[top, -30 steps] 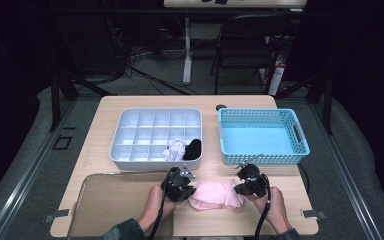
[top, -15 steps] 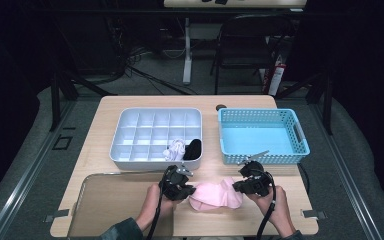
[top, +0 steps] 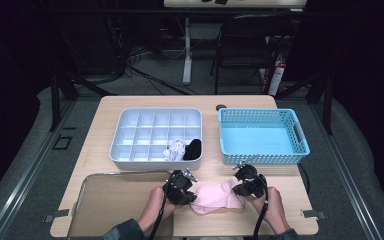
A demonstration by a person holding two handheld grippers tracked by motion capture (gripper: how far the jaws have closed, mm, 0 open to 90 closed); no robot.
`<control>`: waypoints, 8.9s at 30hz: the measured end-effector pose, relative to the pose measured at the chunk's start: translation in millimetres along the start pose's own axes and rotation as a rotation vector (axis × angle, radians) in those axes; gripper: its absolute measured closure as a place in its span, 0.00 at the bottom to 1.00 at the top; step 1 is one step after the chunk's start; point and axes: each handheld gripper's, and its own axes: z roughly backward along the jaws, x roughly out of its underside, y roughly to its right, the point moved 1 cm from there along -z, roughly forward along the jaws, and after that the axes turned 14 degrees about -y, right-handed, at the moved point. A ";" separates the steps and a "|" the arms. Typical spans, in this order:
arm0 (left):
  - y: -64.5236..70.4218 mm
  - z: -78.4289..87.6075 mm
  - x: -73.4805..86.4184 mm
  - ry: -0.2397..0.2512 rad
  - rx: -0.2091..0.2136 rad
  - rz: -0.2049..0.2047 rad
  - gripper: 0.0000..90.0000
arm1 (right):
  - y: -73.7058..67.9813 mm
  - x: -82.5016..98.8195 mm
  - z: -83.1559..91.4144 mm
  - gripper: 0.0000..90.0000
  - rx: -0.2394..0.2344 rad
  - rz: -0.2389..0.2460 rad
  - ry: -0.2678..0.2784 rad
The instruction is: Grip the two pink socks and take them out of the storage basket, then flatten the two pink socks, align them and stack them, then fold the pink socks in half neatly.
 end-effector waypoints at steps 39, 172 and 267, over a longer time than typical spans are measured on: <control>2.0 25.1 5.3 0.078 0.026 0.018 0.94 | 7.3 2.1 39.7 0.94 -0.031 0.022 0.069; -6.3 -7.1 -2.0 0.122 0.025 0.018 0.97 | -42.5 -19.3 26.3 0.90 -0.192 0.093 0.097; 0.9 -3.7 -1.3 0.127 0.092 0.115 0.88 | -49.2 -6.7 15.4 0.97 -0.219 0.049 0.131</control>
